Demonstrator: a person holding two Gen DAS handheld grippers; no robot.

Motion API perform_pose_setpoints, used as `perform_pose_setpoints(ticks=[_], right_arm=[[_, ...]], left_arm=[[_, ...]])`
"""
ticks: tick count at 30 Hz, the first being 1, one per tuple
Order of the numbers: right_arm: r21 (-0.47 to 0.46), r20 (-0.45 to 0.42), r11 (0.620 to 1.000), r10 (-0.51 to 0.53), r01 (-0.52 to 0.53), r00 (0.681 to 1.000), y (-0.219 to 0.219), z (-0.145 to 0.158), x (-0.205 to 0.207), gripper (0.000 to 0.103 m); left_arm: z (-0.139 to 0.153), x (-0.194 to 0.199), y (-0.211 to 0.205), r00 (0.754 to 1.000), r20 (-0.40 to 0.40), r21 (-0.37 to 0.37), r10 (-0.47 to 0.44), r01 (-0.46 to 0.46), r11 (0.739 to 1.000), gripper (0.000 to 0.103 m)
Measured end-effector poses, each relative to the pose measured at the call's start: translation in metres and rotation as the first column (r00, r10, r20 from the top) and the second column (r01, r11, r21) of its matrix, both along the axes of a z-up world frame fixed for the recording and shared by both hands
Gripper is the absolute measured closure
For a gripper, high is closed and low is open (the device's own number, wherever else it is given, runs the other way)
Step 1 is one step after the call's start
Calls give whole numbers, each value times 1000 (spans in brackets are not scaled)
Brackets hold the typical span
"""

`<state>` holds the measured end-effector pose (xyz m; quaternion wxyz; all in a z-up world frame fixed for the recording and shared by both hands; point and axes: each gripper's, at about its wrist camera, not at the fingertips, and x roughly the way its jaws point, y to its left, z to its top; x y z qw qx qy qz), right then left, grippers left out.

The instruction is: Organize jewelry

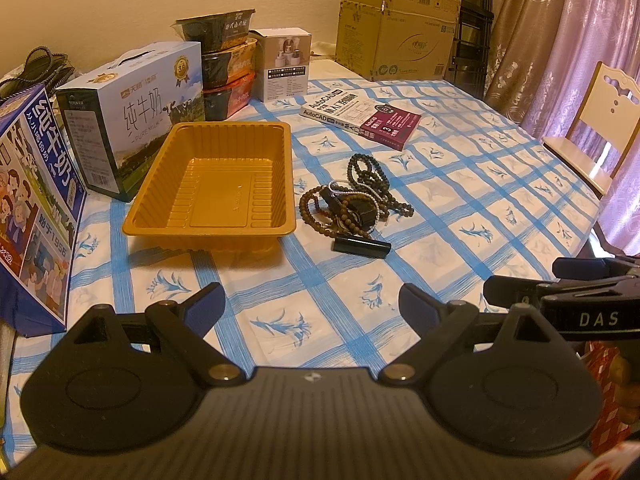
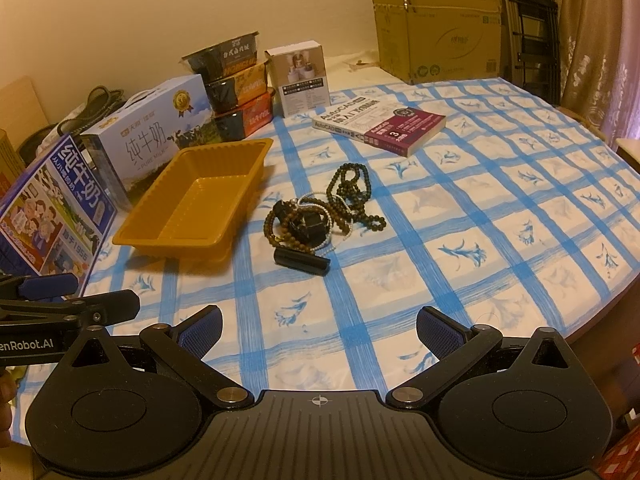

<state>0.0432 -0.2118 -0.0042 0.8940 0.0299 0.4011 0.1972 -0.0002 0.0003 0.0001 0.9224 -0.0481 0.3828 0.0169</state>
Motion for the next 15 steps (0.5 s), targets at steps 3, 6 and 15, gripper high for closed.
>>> perform_pose_setpoints(ticks=[3,6,15], right_arm=[[0,0,1000,0,0,1000,0,0,0,0],[0,0,1000,0,0,1000,-1,-5,-1,0],[-4,-4,1000,-1,1,1000,-1,-2,6,0]], left_arm=[[0,0,0,1000,0,0,0,0,1000,10],[0,0,0,1000,-1,-1,0,0,1000,10],[0,1,-2,1000,-8,-1,3,-3,1000,10]])
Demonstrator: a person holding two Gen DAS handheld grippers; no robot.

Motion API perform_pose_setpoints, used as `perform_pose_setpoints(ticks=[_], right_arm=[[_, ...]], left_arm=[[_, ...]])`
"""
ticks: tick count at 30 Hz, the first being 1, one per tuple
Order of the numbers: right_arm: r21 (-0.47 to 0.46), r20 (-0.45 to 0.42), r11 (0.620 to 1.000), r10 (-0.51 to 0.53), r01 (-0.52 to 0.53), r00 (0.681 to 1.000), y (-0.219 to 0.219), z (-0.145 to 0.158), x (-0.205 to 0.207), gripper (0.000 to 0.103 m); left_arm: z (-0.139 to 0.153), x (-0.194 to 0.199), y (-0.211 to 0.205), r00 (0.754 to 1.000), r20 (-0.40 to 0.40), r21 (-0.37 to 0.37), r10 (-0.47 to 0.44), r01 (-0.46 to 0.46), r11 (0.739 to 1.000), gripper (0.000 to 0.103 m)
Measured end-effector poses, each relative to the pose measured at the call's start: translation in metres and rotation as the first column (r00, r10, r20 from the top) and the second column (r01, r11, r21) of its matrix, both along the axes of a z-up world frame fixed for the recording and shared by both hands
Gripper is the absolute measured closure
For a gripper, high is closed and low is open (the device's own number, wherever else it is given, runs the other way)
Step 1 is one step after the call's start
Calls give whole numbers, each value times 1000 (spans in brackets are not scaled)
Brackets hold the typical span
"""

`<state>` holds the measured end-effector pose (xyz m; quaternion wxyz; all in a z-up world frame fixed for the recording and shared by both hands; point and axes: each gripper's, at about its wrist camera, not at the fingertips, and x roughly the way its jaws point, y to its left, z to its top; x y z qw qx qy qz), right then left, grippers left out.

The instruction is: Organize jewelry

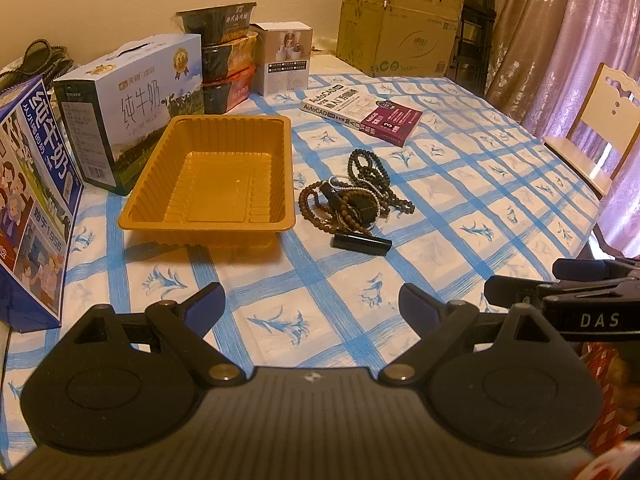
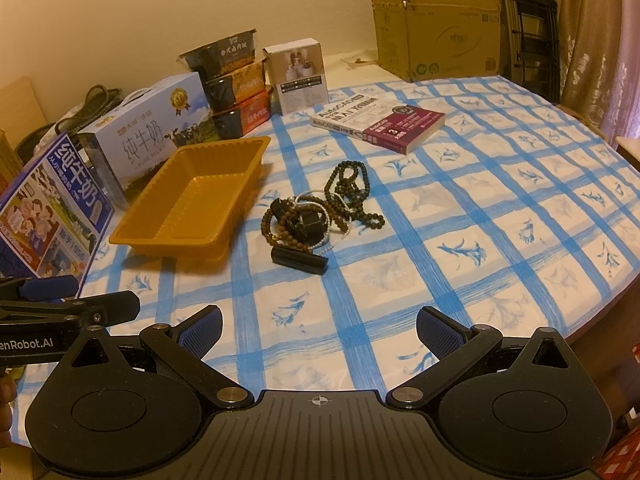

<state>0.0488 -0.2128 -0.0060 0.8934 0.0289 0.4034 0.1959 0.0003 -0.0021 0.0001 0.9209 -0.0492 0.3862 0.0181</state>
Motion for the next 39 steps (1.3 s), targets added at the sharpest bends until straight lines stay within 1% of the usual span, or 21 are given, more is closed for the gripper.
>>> perform_pose_setpoints(ticks=[1,2,3,5,6,7,12,16,17,19,22,26,29,32,36,38,39], right_arm=[[-1,-1,1000,0,0,1000,0,2,1,0],[-3,-1,1000,0,0,1000,1,2,2,0],[-5,-1,1000,1,-1,1000,2,4,3,0],[-6,-2,1000,3,-3,1000,0,-1,1,0],[-7,-2,1000,3,-3,1000,0,-10,2,0],[-9,-5,1000,5,-5,1000,0,-14,4,0],[-2,-14,1000,0,0,1000,-1,-23,13,0],[8,-3,1000,-27,27,1000,-3,-32,22,0],[11,1,1000,-29,28,1000,-3,-35,25,0],[38,4,999,-27,27,1000,-5,-39,32,0],[57,1,997,-43,43,999,-2,-47,44,0],[72,-3,997,-39,40,999,8,-60,60,0],[52,-6,998,-17,17,1000,20,-71,71,0],[41,-4,999,-32,32,999,32,-82,83,0],[31,1,998,-51,51,999,43,-93,99,0],[36,-6,997,-61,62,998,45,-98,108,0],[39,-8,997,-67,68,998,46,-100,111,0]], left_arm=[[0,0,-1,1000,-3,3,3,-3,1000,10],[-6,4,0,1000,-4,4,4,-4,1000,10],[-5,6,-3,1000,-5,4,5,-5,1000,10],[-8,9,-2,1000,-11,-3,4,-4,1000,10],[-9,10,0,1000,-14,-8,6,-6,1000,10],[-13,13,1,1000,-16,-16,8,-8,1000,10],[-19,19,11,1000,-12,-49,21,-21,999,10],[-29,27,24,998,3,-80,59,-59,995,10],[-32,29,29,997,7,-84,71,-70,994,13],[-38,33,39,997,21,-103,78,-75,992,14],[-49,40,56,991,33,-108,127,-123,987,16],[-66,48,84,975,40,-125,219,-212,969,17],[-76,55,102,965,53,-116,257,-250,961,18],[-86,59,121,952,75,-130,296,-285,950,20],[-95,66,143,920,120,-162,373,-353,922,23],[-101,71,153,903,136,-182,408,-382,906,27],[-103,74,157,895,145,-191,421,-392,900,27]])
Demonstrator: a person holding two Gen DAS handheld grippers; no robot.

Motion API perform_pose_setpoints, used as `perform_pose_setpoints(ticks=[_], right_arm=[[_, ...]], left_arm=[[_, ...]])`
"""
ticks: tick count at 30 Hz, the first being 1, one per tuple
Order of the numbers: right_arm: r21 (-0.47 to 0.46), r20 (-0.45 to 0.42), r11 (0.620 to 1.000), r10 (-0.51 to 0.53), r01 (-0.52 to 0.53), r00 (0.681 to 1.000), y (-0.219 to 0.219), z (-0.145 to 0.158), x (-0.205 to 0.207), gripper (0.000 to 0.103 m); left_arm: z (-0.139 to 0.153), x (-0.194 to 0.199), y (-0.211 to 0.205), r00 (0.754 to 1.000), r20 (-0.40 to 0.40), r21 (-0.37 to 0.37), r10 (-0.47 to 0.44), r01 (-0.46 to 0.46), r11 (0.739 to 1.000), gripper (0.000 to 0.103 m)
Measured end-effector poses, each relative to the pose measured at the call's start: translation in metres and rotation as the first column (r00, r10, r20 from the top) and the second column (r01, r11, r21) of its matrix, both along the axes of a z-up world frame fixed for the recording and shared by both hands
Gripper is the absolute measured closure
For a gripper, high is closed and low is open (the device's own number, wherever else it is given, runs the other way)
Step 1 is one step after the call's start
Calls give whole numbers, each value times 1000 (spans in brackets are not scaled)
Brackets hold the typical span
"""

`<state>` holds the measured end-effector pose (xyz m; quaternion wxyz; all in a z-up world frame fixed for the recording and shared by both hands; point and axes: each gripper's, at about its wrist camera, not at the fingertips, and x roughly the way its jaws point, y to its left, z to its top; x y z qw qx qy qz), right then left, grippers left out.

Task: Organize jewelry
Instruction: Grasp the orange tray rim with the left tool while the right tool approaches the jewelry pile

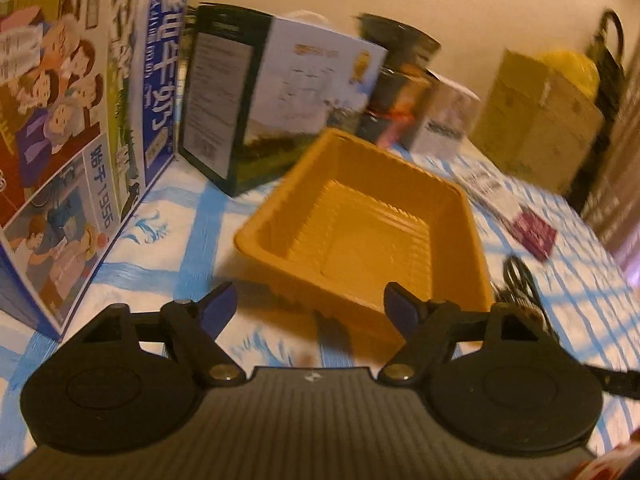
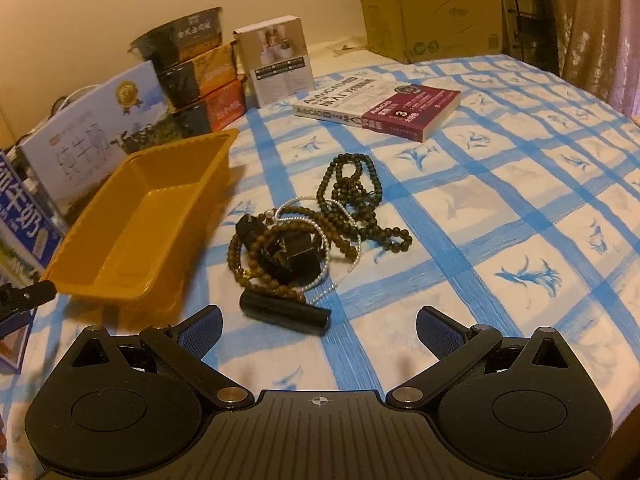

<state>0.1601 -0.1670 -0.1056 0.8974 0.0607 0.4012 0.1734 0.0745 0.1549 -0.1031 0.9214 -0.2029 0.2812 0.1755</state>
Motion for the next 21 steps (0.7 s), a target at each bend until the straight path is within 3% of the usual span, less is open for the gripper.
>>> perform_pose_setpoints(ticks=[7,11,21], right_arm=[[-10,5,1000,-16,16,1000,2,-9,19,0],[-23,2,999,-22,22,1000,1,-15,25,0],[-39,-39,999,-28,27,999,-4,-35,32,0]], left_arm=[[-21,20,24,993,71,-36,97,-95,995,29],[-34,33,31,990,87,-27,110,-108,994,44],[-54,57,30,993,87,36,83,-87,996,70]])
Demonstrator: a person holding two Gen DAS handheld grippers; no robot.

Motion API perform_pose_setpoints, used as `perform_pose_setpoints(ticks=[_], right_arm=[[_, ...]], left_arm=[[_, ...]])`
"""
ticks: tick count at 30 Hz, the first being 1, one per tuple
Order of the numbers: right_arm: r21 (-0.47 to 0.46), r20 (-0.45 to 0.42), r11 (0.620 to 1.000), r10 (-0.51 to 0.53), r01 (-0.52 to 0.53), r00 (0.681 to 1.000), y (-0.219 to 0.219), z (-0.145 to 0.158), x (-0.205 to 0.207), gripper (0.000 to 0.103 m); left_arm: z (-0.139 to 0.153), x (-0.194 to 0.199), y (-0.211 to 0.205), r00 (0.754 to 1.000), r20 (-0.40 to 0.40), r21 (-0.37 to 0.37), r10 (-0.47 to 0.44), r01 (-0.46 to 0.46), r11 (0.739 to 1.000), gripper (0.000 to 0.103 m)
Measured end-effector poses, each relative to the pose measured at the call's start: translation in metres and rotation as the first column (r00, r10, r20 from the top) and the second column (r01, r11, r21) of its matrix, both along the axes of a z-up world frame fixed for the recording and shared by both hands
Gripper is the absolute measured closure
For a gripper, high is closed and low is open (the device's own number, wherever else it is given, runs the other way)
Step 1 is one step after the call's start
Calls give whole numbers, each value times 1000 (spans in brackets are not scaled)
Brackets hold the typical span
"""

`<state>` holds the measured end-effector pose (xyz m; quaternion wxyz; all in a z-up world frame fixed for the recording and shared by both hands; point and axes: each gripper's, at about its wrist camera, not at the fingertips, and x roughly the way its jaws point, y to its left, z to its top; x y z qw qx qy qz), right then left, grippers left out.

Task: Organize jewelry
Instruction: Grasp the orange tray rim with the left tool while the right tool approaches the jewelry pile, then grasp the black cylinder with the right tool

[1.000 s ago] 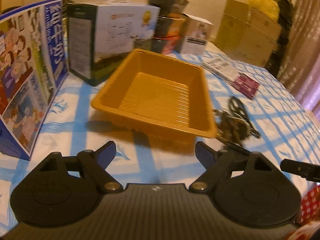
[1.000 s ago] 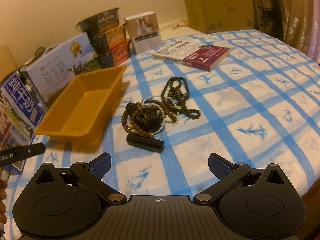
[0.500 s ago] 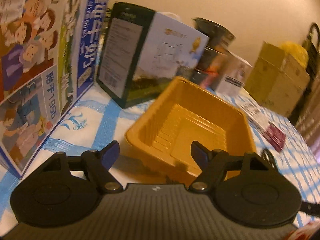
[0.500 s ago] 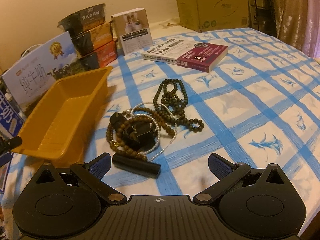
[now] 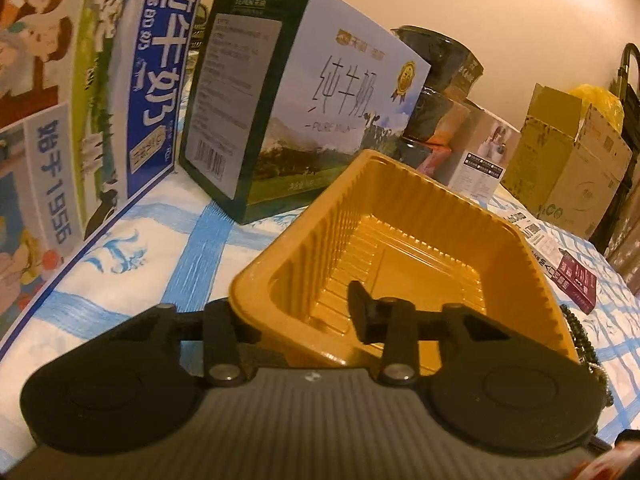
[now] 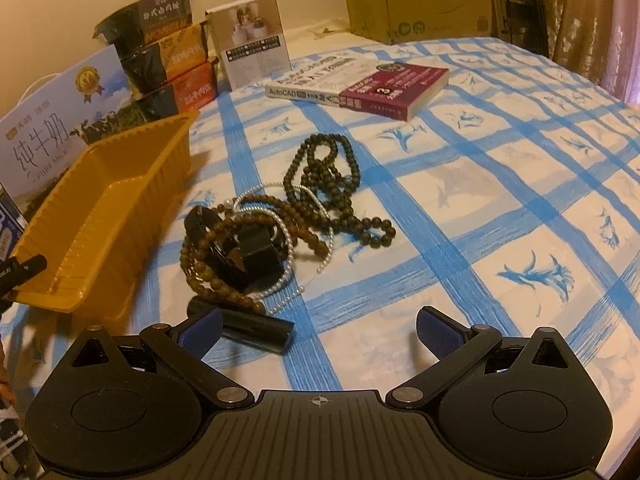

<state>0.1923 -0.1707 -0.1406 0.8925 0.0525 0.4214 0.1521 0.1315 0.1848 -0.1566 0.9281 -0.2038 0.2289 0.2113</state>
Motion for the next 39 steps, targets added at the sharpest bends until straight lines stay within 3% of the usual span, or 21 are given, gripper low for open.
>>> perform_pose_setpoints(ticks=[5,10,16,18,26,29,32,37,39], right_arm=[[2,-10,1000,-2,2,1000,-2,-5,2,0],[16,14,1000,21,-22,1000,-2,-4,0,0],[3,44,996,89,-89,995,10,0,-2,1],[8,46,994,110,-110,993,16,1,-4,13],[-48,76,982,188,-184,979,36,-12,-2,26],[-75,79,969,243,-237,967,42,-17,0,44],[-111,62,954,287,-279,956,48,-22,-3,55],[-118,42,942,322,-315,946,52,-19,-9,69],[-113,35,935,342,-337,939,55,-19,-8,71]], left_arm=[[8,3,-1,999,31,49,-9,7,999,81],[21,3,-4,995,48,115,-83,77,990,89],[39,-2,-26,983,64,281,-173,148,948,92],[41,-3,-33,981,57,333,-184,155,930,92],[39,-8,-21,977,49,297,-208,185,937,95],[41,-10,-19,971,59,291,-232,205,935,97],[43,-14,-16,965,62,281,-255,229,932,97],[46,-17,-10,965,45,269,-257,236,934,98],[45,-15,-7,968,39,251,-247,230,940,97]])
